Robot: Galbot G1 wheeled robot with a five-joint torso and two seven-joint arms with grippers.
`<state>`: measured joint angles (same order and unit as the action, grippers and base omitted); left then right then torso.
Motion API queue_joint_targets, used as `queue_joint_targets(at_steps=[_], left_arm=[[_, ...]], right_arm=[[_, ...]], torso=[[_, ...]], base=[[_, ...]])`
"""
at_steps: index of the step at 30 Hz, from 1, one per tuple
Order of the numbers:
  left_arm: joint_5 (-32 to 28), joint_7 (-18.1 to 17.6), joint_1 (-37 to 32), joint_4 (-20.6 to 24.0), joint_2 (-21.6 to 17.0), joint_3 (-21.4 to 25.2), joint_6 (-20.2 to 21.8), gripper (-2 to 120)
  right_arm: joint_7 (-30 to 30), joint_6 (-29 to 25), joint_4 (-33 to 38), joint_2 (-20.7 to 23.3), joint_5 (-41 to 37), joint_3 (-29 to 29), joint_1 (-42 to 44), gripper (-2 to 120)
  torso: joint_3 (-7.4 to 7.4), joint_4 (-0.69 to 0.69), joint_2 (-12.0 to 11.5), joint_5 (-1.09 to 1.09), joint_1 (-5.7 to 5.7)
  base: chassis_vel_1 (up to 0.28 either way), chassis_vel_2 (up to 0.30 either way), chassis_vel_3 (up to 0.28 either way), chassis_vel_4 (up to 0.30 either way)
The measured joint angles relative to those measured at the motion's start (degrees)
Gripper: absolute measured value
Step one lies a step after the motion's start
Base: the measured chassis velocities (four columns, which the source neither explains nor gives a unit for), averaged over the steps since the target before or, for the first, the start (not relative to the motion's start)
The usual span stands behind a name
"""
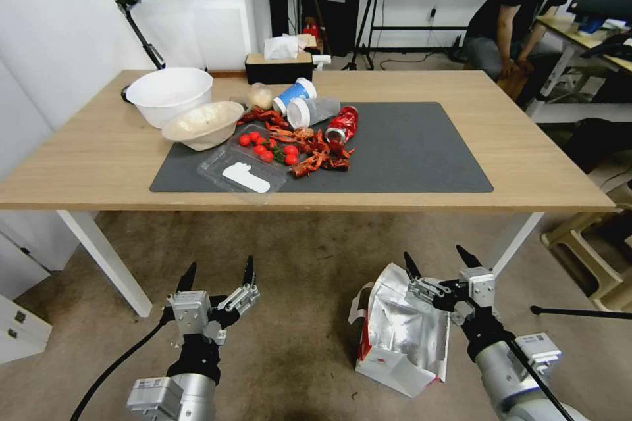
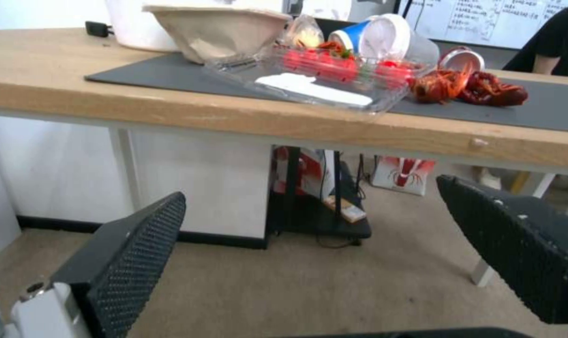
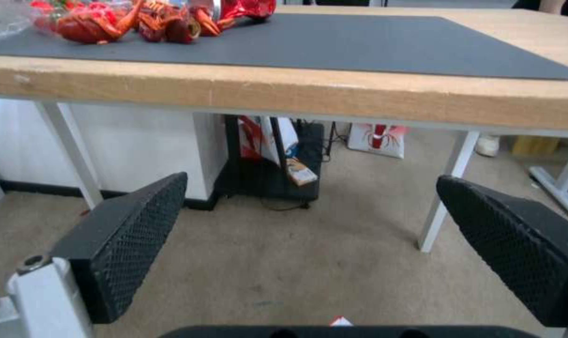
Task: Pick up the food delivery bag from the floor and place it on the table.
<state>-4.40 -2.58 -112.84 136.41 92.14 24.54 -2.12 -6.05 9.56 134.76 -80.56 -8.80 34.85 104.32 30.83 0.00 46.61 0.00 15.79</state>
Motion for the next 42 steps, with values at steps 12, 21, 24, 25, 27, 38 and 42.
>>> queue_joint_targets(at_steps=[12, 21, 24, 25, 27, 38, 42], left_arm=[[-0.06, 0.07, 0.05, -0.04, 0.0, 0.32, -0.26, 100], [-0.09, 0.07, 0.01, -0.08, 0.0, 0.42, -0.34, 100], [-0.09, 0.07, -0.04, -0.11, 0.0, 0.4, -0.35, 100], [-0.09, 0.07, -0.04, -0.11, 0.0, 0.4, -0.35, 100], [-0.32, 0.04, -0.3, -0.12, 0.0, 0.27, -0.36, 100], [-0.55, -0.09, -0.17, -0.7, 0.0, 0.37, -0.35, 100], [-0.68, -0.11, 0.25, -1.12, 0.0, 0.35, -0.35, 100]], right_arm=[[0.04, -0.27, -0.04, -0.18, 0.05, 0.14, 0.2, 100], [0.06, -0.4, -0.04, -0.37, 0.1, 0.24, 0.25, 100], [0.06, -0.48, -0.04, -0.41, 0.12, 0.25, 0.31, 100], [0.06, -0.48, -0.04, -0.41, 0.12, 0.25, 0.31, 100], [0.21, -0.69, -0.17, -0.38, 0.53, 0.32, 0.41, 100], [0.07, -0.74, -0.85, -0.26, 0.72, 0.29, 0.07, 100], [0.03, -0.41, -1.28, -0.21, 0.72, 0.16, -0.32, 100]], torso=[[-1.29, 0.0, -2.15, 0.0, -0.88], [-1.98, 0.0, -3.37, -0.01, -1.39], [-2.18, 0.0, -3.69, 0.0, -1.51], [-2.18, 0.0, -3.69, 0.0, -1.51], [-2.94, 0.0, -4.96, 0.0, -2.02], [-4.48, 0.0, -7.54, 0.0, -3.08], [-5.34, 0.0, -9.0, 0.0, -3.67]], base=[[0.0, 0.0, 0.0, 0.0], [0.0, 0.0, 0.0, 0.0], [0.0, 0.0, 0.0, 0.0], [0.0, 0.0, 0.0, 0.0], [0.0, 0.0, 0.0, 0.0], [0.0, 0.0, 0.0, 0.0], [0.0, 0.0, 0.0, 0.0]])
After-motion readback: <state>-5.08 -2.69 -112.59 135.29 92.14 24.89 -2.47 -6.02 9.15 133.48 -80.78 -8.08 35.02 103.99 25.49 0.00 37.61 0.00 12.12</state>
